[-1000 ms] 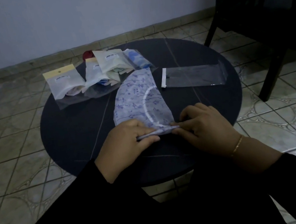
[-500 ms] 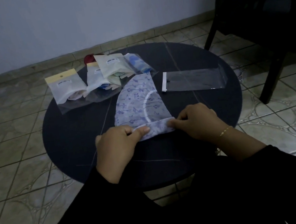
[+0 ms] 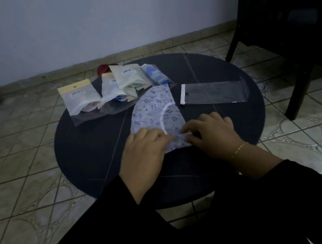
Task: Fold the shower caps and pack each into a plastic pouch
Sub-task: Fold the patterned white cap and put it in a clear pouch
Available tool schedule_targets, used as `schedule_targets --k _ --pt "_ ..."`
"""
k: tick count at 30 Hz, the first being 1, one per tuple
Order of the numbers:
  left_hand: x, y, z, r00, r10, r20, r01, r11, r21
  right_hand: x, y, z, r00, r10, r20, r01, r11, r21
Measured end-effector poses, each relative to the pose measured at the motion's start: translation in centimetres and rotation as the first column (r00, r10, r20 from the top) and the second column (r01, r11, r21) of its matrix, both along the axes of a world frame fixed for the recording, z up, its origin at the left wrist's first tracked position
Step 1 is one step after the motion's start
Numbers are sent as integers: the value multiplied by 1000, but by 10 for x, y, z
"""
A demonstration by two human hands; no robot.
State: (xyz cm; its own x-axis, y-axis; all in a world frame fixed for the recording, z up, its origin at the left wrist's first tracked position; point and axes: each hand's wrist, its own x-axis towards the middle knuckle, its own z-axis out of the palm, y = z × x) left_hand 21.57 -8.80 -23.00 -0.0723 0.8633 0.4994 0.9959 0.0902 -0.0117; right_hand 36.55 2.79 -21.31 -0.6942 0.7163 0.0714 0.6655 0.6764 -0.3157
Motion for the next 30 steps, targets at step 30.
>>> schedule_targets --k 30 --pt "-11 -3 24 620 323 715 -138 942 -306 -3 12 7 987 -158 -5 144 912 -384"
